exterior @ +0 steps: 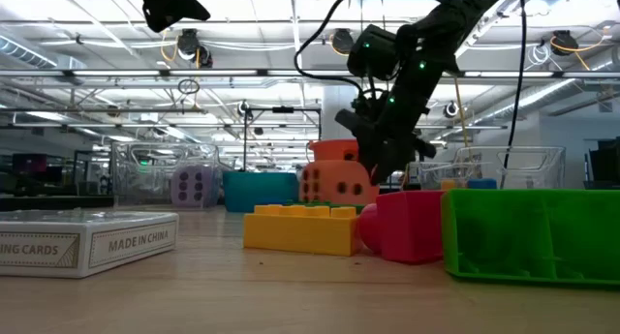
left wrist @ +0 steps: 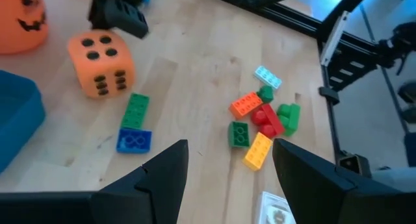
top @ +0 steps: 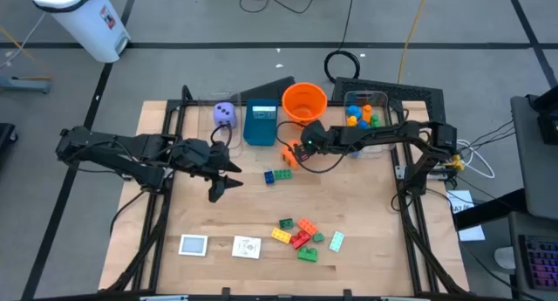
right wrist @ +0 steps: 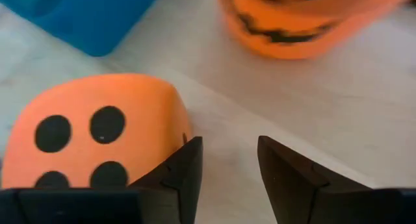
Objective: Pick & Place Toys
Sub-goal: Put the orange dice into the left transparent bin
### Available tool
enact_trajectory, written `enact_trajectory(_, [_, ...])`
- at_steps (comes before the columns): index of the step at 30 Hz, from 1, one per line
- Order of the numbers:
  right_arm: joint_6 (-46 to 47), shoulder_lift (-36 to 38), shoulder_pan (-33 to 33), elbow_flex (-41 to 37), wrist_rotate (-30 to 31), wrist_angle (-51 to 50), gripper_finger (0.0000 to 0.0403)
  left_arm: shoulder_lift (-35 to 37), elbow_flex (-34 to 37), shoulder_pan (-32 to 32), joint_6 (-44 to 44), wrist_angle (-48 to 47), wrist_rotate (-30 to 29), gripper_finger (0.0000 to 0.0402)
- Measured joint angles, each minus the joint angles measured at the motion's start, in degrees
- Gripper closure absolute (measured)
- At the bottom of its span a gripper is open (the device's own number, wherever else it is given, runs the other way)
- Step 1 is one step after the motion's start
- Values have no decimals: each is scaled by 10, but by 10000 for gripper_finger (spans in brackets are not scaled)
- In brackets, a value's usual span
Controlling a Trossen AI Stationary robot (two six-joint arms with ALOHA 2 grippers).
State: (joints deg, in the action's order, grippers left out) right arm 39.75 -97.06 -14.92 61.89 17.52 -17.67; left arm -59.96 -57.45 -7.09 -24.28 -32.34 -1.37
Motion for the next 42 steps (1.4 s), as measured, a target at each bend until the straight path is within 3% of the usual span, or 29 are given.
enact_trajectory(6, [-10,-27,24,-1,-174,86,264,0,0,0,13,-1,-21,167])
enact_trajectory(9, [-30,-33,55,0,-208,168,265,0,0,6,15,-5,-35,167])
enact_trajectory(12, [-54,-33,90,0,-202,230,269,0,0,15,15,-6,-40,167])
enact_trajectory(16, [-70,-32,117,0,-126,243,277,0,0,25,15,-5,-38,167])
enact_trajectory(30, [-54,-29,69,0,-9,214,306,0,0,34,12,-4,-42,167])
enact_trajectory(36, [-40,-51,43,-1,-34,175,318,0,0,34,10,-2,-42,167])
enact_trajectory(42, [-45,-82,59,0,-116,271,328,0,0,34,12,1,-46,167])
